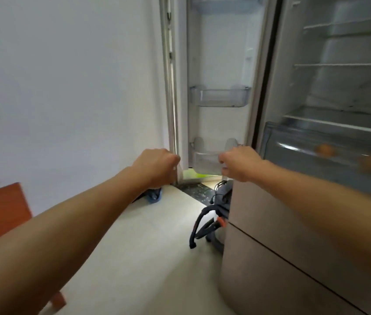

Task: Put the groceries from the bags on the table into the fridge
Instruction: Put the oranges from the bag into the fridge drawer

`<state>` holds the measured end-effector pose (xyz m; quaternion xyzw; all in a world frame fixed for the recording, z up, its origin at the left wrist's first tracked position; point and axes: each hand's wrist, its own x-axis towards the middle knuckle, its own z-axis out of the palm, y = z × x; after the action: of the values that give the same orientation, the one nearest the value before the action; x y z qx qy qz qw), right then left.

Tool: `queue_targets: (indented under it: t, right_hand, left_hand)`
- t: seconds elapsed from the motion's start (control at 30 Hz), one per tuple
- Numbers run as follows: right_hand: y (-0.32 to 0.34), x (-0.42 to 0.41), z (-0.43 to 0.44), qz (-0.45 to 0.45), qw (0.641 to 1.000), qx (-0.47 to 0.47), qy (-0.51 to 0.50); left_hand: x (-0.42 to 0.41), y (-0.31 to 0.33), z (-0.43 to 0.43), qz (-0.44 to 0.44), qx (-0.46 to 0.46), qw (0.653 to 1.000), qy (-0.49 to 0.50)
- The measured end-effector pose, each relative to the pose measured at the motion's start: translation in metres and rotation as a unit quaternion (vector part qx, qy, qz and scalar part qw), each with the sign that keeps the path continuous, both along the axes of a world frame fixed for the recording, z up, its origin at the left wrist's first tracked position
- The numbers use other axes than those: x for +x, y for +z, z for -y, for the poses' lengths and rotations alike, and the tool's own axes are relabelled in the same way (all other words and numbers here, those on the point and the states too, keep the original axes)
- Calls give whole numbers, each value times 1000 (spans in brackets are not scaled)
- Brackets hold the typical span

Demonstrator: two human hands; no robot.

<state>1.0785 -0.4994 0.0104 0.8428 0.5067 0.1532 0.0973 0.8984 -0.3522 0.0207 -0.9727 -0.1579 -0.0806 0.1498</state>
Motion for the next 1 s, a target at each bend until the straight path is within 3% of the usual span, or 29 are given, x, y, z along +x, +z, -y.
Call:
queue_targets:
  t: [0.27,0.53,0.77,1.0]
  right_hand:
    - [-47,-223,-136,-55,988,-10,145]
    - [-89,-445,-259,-86,950,-39,299]
    - [-114,-581,-372,-101,914,-79,384]
    - [-143,-670,-506,-103,882,-98,449]
  left_hand:
    - [-273,-52,-78,-37,-49,986,156]
    - [-522,-92,-140,-55,-102,940,321]
    - [-666,-129,-203,-42,-132,885,446]
    - [-751,-159,-299,-24,-173,837,519]
